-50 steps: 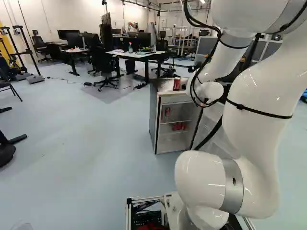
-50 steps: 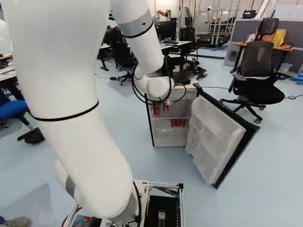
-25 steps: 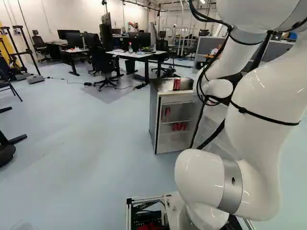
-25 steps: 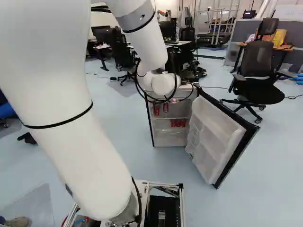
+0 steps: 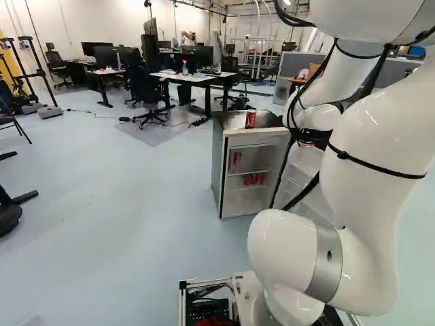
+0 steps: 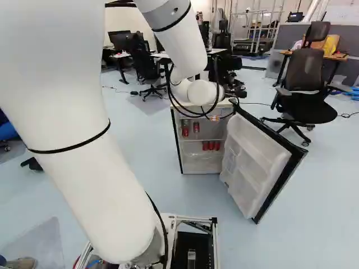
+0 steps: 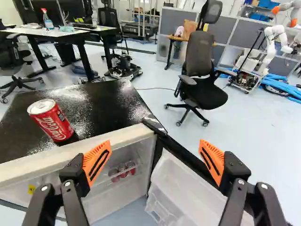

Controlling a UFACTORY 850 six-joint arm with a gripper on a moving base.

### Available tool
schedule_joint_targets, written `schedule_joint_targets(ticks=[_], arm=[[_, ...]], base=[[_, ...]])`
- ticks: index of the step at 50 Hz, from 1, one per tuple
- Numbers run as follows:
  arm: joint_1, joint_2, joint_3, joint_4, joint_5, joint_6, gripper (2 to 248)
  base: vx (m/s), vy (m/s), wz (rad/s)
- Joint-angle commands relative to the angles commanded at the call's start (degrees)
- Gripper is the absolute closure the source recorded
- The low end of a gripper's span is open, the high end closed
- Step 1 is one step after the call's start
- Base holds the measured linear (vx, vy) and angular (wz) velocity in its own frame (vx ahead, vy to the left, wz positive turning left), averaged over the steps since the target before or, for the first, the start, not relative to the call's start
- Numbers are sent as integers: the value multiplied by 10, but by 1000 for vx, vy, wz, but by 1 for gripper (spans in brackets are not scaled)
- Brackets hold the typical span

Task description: Grab a drink from the fridge

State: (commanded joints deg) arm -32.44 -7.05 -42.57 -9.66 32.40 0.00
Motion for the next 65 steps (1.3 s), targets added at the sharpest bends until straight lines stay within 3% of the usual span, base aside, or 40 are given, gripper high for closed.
schedule_joint_targets(ticks=[65], arm=[[-89, -26, -118, 0, -268, 0, 3]], base=[[0, 0, 0]])
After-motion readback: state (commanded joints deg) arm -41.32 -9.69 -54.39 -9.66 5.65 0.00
